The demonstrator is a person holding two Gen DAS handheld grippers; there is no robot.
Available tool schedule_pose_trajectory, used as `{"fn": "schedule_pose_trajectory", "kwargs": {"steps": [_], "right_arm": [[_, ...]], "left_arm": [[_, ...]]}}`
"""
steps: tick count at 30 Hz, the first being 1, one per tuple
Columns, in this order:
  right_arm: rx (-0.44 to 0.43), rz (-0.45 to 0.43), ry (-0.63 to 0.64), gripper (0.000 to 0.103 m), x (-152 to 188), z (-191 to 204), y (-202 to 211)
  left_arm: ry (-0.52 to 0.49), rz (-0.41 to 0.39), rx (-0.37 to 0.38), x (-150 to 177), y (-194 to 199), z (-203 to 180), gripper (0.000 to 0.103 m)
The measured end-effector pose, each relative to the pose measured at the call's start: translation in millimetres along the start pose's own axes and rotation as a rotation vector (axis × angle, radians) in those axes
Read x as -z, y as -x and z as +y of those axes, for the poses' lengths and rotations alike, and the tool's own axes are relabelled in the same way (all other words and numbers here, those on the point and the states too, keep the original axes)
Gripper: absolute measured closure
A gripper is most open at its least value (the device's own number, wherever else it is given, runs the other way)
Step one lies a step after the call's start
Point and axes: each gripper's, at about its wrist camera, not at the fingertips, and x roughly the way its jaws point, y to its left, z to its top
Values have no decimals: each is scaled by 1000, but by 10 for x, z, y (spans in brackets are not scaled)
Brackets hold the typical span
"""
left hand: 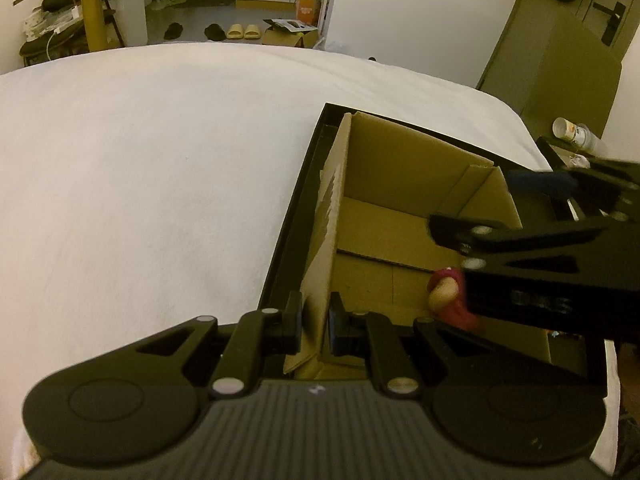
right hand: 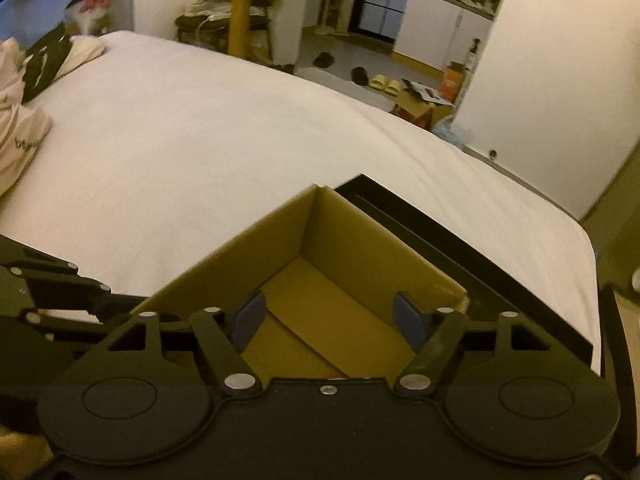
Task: Organize rigid objects
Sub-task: 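Carry the pink figurine into the box and open the right gripper, then move the right gripper back over the red figure and gold keychain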
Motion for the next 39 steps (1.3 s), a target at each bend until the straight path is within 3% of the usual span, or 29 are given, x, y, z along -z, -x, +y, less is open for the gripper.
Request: {"fn": "schedule_pose_trajectory", "kwargs": {"steps": [18, 39], "right_arm": [[62, 27, -171, 27, 418, -474, 423], [172, 94, -200, 28, 908, -797, 439]], "left_arm": [[-30, -3, 0, -1, 18, -71, 92], [4, 2, -41, -26, -36, -50, 92]]}}
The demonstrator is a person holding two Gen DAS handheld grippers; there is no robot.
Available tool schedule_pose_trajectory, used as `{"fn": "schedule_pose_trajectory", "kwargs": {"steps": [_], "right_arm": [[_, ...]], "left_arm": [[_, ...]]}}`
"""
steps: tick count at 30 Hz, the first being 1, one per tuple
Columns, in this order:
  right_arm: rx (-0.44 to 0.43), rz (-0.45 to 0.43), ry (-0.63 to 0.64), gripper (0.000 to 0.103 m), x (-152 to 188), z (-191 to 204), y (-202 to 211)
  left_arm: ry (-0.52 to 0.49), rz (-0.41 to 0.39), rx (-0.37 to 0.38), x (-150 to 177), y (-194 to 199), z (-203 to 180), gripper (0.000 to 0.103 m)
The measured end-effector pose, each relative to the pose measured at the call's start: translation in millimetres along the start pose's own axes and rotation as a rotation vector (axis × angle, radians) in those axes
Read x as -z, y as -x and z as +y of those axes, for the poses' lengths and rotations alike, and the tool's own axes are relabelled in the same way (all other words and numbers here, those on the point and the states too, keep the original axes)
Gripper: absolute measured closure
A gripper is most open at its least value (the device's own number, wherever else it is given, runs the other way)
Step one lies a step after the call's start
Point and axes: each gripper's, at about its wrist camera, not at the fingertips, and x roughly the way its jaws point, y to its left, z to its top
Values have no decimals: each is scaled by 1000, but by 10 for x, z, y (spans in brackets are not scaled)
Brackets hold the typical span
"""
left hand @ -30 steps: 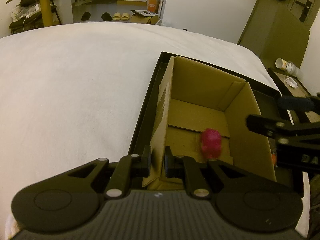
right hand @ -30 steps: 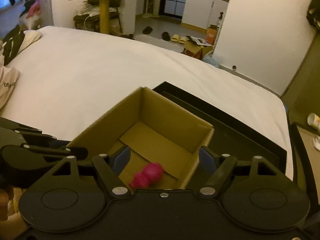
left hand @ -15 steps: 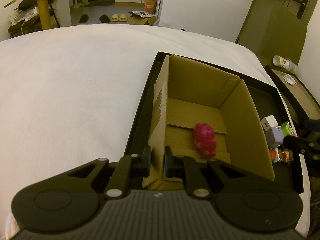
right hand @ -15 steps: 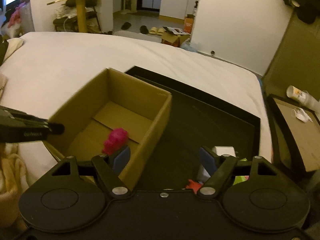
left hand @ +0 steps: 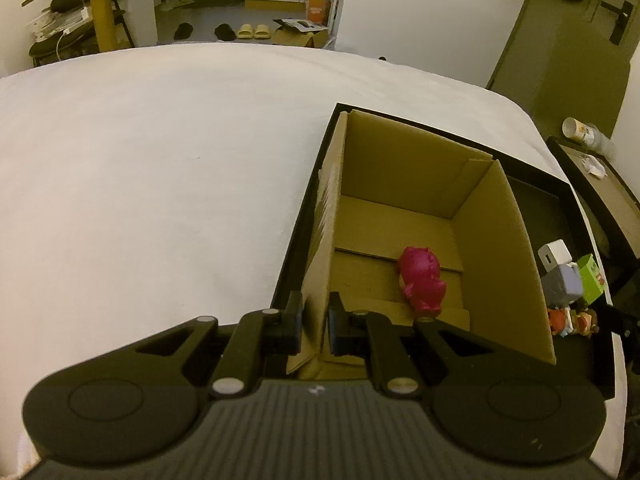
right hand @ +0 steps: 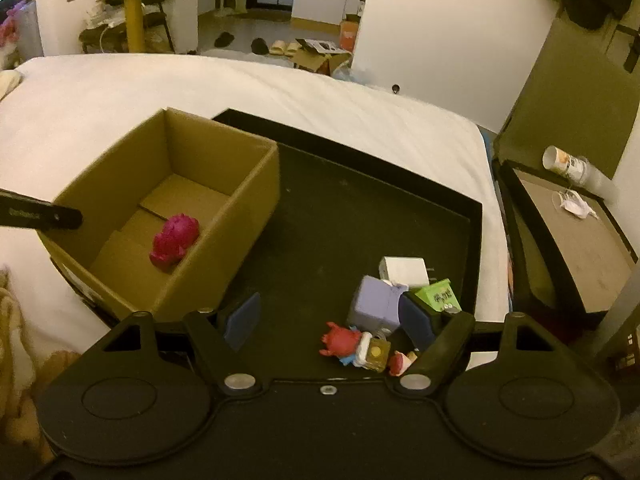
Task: Organize rigid objects
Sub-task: 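Move the right gripper back over the red figure and gold keychain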
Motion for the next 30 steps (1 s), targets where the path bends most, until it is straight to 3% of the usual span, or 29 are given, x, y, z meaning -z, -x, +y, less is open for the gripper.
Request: {"fn": "schedule_pose_trajectory", "kwargs": {"steps": [14, 30], "right_arm": [[23, 91, -38, 29, 205, -155, -331], [-30, 158, -261, 30, 371, -316, -716]], "left_arm": [[10, -11, -5, 29, -3, 20, 92], [14, -15, 5, 5, 14, 66, 92]]}}
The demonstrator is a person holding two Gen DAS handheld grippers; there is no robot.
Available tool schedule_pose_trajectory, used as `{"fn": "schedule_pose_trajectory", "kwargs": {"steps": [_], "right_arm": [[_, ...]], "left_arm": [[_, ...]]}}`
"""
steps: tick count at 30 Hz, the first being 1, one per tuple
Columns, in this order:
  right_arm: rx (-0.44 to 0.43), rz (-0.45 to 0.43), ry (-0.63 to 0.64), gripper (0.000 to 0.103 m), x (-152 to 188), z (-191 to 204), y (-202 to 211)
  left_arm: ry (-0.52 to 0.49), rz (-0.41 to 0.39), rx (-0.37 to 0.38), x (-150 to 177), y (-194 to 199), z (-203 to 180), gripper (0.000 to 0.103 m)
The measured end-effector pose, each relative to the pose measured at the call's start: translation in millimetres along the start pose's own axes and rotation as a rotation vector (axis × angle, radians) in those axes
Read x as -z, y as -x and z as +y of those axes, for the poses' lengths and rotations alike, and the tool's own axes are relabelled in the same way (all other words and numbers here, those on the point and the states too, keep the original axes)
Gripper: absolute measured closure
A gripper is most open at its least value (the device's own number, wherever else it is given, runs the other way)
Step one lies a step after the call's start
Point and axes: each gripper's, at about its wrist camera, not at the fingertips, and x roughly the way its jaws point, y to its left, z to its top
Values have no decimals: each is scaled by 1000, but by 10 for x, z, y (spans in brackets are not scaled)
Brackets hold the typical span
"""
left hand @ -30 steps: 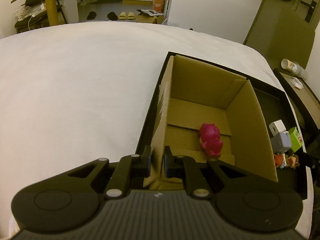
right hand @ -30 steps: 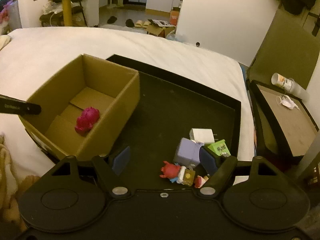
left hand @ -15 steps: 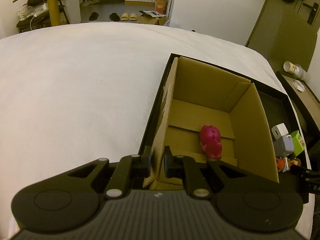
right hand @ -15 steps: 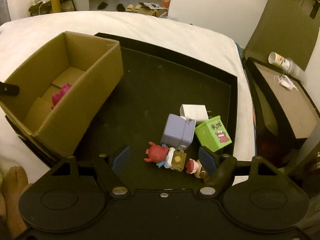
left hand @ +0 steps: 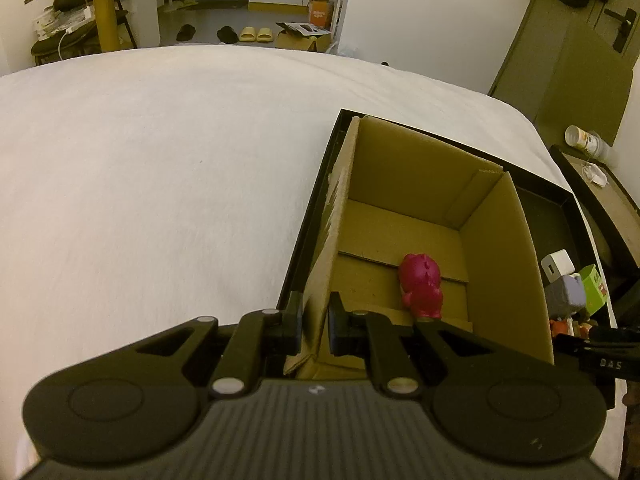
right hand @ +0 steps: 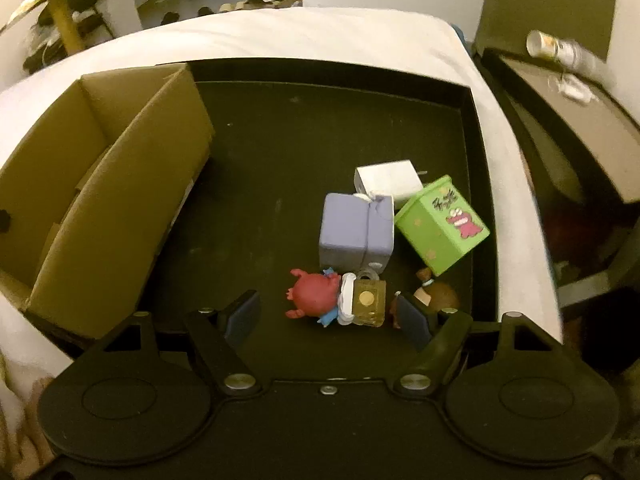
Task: Organize rigid objects
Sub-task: 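Move the right gripper back over the red figure and gold keychain, then close the right gripper on the red figure and keychain, lift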
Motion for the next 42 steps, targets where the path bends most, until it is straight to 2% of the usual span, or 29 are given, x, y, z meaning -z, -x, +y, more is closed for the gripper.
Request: {"fn": "schedule_pose_trajectory", "kwargs": {"steps": [4, 14, 18, 20, 22, 27, 33, 42], "right_arm": [[15, 8, -9, 30, 10, -28, -83], [-18, 22, -76, 29, -16, -48, -193], [0, 30, -65, 30, -19, -10, -239], [6, 43, -78, 32, -22, -24, -278], [5, 45, -97, 43, -26, -44, -287], [20, 32, -106, 44, -8, -67, -206], [23, -1, -51, 44, -23, 10, 0], [-23, -62, -5, 44, -212, 216, 268]], "left_arm": [[5, -2, 1, 15, 3, 13, 92], [6, -3, -3, 18, 4, 2, 92], [9, 4, -3, -6, 12, -2, 92], [7, 2, -5, -7, 14, -11, 92], [11, 3, -4, -12, 14, -9, 92], [7, 2, -9, -14, 11, -14, 92], [8, 0, -11, -22, 18, -23, 92], [6, -2, -14, -22, 22, -35, 92]]}}
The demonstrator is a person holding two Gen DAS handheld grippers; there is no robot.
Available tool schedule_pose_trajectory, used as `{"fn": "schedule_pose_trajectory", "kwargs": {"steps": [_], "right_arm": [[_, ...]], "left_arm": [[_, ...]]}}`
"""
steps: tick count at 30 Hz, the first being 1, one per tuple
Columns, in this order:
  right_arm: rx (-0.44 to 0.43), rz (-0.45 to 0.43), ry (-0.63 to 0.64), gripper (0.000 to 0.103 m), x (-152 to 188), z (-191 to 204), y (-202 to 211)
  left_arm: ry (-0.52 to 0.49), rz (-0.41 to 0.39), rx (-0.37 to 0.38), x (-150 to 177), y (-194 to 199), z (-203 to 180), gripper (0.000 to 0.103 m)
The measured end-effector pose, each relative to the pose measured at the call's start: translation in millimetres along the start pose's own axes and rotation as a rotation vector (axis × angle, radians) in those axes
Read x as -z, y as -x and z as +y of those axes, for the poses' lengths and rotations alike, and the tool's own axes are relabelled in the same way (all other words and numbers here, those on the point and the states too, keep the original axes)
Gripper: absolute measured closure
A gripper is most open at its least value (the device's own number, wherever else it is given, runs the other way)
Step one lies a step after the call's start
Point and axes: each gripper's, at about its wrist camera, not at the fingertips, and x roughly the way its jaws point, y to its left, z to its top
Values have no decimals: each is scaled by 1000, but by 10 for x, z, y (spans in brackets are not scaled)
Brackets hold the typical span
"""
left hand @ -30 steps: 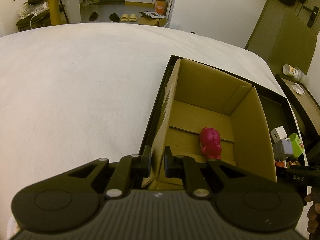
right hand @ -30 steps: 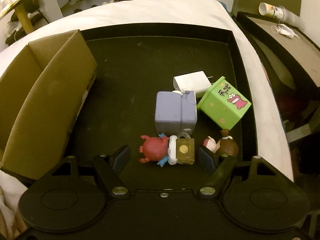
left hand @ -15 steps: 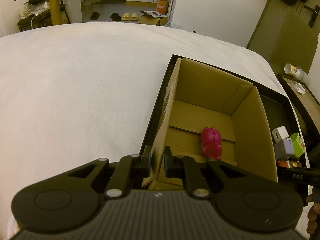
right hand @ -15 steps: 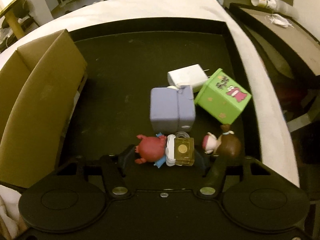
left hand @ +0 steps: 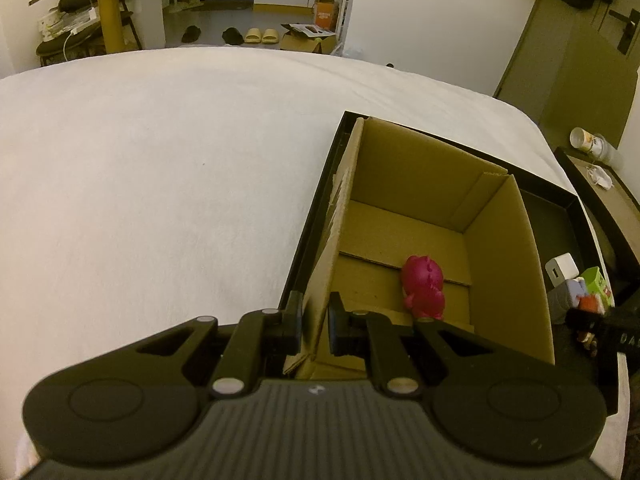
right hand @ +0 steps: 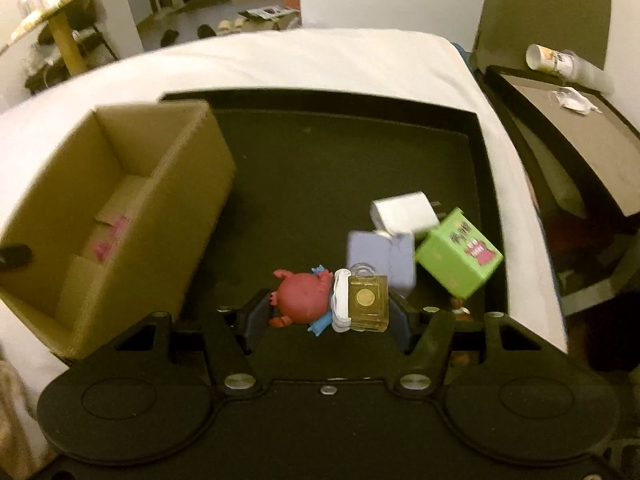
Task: Organize rigid objects
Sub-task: 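Close the right gripper on the red figure and keychain, lift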
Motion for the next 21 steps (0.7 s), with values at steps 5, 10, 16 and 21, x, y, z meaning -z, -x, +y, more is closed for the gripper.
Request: {"fn": "schedule_pose_trajectory", "kwargs": {"steps": [5, 10, 16, 21], "right_arm": [[-14, -40, 42, 44, -144, 135, 125], [-39, -80, 86, 44, -246, 282, 260], [-60, -112, 123, 44, -348, 410, 351], [-76, -131, 145, 44, -401, 504, 403]], "left_arm": [[2, 0, 3, 2, -1, 11, 92], [-4, -2, 12, 1, 8, 37, 92], [-3, -4, 14, 6, 12, 57, 92], [-10, -8, 12, 7, 25, 46, 92]]}}
